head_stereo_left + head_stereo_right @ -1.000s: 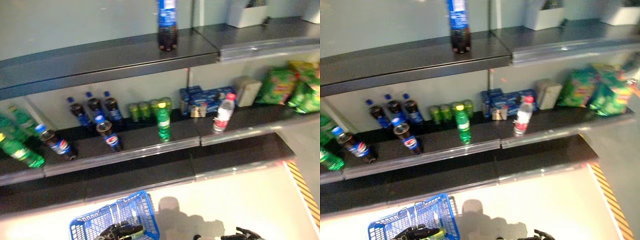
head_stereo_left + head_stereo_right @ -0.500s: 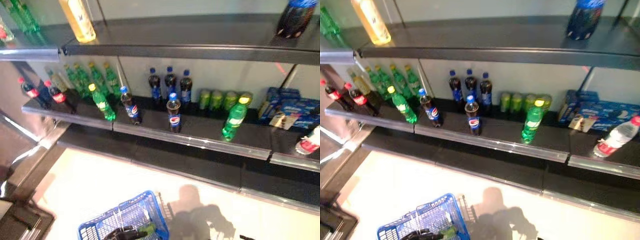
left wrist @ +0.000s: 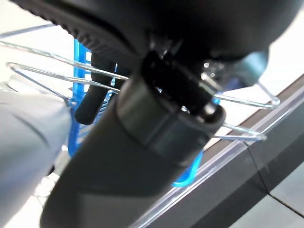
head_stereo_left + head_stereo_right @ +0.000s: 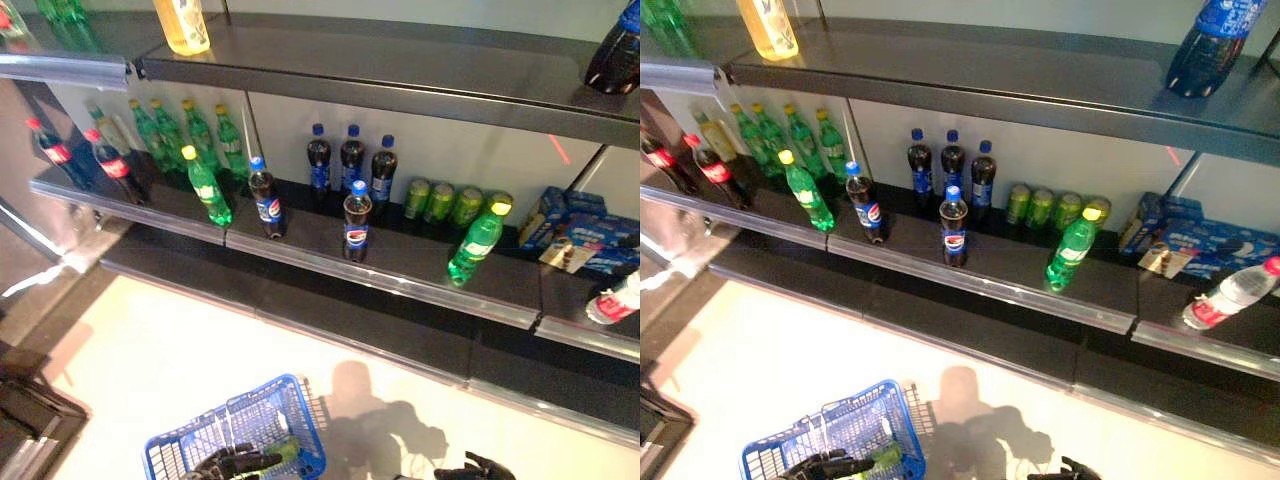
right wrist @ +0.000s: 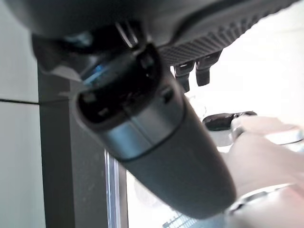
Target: Pick up the drink and place into the basket.
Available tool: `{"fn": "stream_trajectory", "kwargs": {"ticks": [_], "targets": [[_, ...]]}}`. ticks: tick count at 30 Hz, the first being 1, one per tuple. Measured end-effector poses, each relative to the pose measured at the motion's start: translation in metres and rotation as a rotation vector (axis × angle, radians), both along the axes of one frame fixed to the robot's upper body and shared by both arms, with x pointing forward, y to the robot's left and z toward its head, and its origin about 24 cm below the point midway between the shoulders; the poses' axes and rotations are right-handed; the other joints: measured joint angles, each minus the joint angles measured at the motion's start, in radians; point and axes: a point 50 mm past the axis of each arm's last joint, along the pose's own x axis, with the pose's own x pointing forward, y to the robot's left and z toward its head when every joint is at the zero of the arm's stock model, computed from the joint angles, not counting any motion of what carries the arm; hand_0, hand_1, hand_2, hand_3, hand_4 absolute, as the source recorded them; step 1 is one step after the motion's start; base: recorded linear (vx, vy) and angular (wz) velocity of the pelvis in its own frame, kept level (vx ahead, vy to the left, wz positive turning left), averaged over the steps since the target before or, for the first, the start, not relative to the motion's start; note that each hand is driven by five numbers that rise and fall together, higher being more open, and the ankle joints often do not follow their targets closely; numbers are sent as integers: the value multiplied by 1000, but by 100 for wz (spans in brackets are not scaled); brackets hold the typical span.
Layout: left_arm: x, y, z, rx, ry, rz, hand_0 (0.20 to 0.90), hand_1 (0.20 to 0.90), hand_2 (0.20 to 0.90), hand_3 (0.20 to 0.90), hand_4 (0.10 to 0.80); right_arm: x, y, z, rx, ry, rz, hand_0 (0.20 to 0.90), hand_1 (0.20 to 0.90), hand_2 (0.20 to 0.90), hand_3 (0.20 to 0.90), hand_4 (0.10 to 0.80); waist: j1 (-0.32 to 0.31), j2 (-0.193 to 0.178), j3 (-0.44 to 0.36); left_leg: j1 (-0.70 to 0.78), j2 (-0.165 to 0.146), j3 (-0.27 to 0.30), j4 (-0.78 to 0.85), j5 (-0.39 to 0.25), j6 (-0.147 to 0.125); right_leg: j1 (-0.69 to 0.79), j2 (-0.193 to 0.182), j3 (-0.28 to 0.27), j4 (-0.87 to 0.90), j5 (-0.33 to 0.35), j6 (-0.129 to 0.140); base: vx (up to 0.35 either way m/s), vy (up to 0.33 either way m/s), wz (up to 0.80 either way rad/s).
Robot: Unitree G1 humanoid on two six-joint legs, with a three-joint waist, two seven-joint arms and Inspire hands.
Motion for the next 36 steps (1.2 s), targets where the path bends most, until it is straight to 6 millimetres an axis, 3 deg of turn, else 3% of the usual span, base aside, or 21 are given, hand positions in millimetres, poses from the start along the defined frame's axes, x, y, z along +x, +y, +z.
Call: {"fn": "stream_trajectory", "kwargs": {"ticks": [3, 5, 7, 8, 12, 15, 20, 24, 25, 26, 31, 36], "targets": [[3, 0, 1, 4, -4, -11, 300, 300, 300, 200, 100, 2, 6, -1, 17, -1, 10, 900, 900, 900, 900, 800, 1, 0, -3, 14, 11, 1, 4, -9, 14, -61, -9, 1, 63, -30, -2, 36, -11, -9], [4, 1, 1, 8, -7, -9, 300, 300, 300, 200, 100, 4, 11, -3, 28, 1, 20, 900, 900, 900, 900, 800, 2, -10, -8, 7, 10, 1, 0, -9, 14, -71, -21, 1, -27, 13, 0, 81, 34, 2], [-2, 4, 1, 18, 4, -10, 300, 300, 300, 200, 100, 1, 12, -3, 28, 12, 24, 900, 900, 900, 900, 800, 0, -24, -17, 10, 6, 0, -1, -11, -1, -54, -24, 2, -104, 117, 11, 95, 97, 10], [-6, 3, -1, 17, 14, -10, 300, 300, 300, 200, 100, -2, 11, -4, 26, 24, 24, 900, 900, 900, 900, 800, 1, -18, -21, 14, 18, 3, -1, -15, -11, -33, -13, 0, -122, 128, 5, 65, 110, 3], [-9, -3, -3, 3, 10, -26, 300, 300, 300, 200, 100, -8, 6, -3, 14, 37, 17, 900, 900, 900, 900, 800, 1, -2, -23, 19, 42, 7, 5, -19, -39, -26, 14, 1, -128, 130, -9, -83, 14, -3], [11, -6, 1, 5, -30, -58, 300, 300, 300, 200, 100, -5, 5, -2, 14, 13, 10, 900, 900, 900, 900, 800, -1, -6, -9, -16, 43, 2, 6, -14, -40, -74, 12, 6, -98, 128, -12, -221, -82, 0], [24, -6, 5, 23, -42, -101, 300, 300, 300, 200, 100, -1, 7, -2, 17, 1, 12, 900, 900, 900, 900, 800, -6, -13, 15, -24, 40, 4, -1, -13, -22, -118, -3, 59, -34, 127, -12, -108, -124, -3], [16, 6, 6, 56, -27, -97, 300, 300, 300, 200, 100, 0, 8, -2, 20, 5, 18, 900, 900, 900, 900, 800, 15, -30, 16, 5, 37, 44, 5, -20, -27, -114, -68, 15, -70, 142, -15, -14, -187, -25], [12, 11, 7, 69, -21, -90, 300, 300, 300, 200, 100, -3, 8, -3, 20, 22, 24, 900, 900, 900, 900, 800, 20, -40, 11, 11, 39, 50, 4, -23, -40, -95, -83, 11, -98, 178, 4, -20, -163, -19], [10, 14, 7, 77, -17, -83, 300, 300, 300, 200, 100, -6, 10, -4, 26, 31, 23, 900, 900, 900, 900, 800, 22, -48, 6, 11, 42, 54, 3, -21, -58, -91, -84, 28, -109, 168, 49, -19, -158, -14], [3, -4, 0, 40, -2, -79, 300, 300, 300, 200, 100, -2, -1, 0, 3, 24, 7, 900, 900, 900, 900, 800, -3, 15, 7, 38, 109, 61, -1, -19, -105, -25, -8, 20, -181, 180, 13, 14, -46, -5], [-9, -8, -5, 29, 29, -71, 300, 300, 300, 200, 100, -8, -3, -1, -1, 36, 2, 900, 900, 900, 900, 800, -3, 43, -33, 58, 128, 62, -1, -30, -116, -3, 13, 21, -186, 169, 3, 32, -20, -3]]}}
